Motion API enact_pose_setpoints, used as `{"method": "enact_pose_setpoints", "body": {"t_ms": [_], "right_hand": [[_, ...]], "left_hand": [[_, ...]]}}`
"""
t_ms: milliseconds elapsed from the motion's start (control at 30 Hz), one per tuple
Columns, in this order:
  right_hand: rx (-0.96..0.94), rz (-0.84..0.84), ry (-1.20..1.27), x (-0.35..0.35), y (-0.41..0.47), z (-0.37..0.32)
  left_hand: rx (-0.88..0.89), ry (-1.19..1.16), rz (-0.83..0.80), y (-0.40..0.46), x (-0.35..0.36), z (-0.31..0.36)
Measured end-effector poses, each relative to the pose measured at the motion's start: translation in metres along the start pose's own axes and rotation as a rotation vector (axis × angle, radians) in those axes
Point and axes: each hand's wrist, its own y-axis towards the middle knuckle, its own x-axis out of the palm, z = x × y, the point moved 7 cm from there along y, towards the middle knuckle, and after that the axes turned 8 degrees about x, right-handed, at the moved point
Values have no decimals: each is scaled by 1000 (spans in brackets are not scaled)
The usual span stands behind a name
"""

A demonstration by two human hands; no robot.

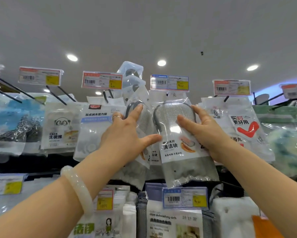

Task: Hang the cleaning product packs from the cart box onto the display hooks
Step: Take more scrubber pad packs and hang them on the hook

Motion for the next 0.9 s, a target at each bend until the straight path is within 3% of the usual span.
{"method": "enact_pose_setpoints", "body": {"t_ms": [267, 633, 900], "right_hand": [[55, -20, 5, 3, 5, 11], [-12, 35, -3, 3, 10, -3], [97, -12, 5, 4, 13, 15]], "left_hand": [[-19, -4, -16, -3, 8, -7], [4, -18, 50, 0, -7, -6], [-17, -5, -2, -5, 4, -8]]}}
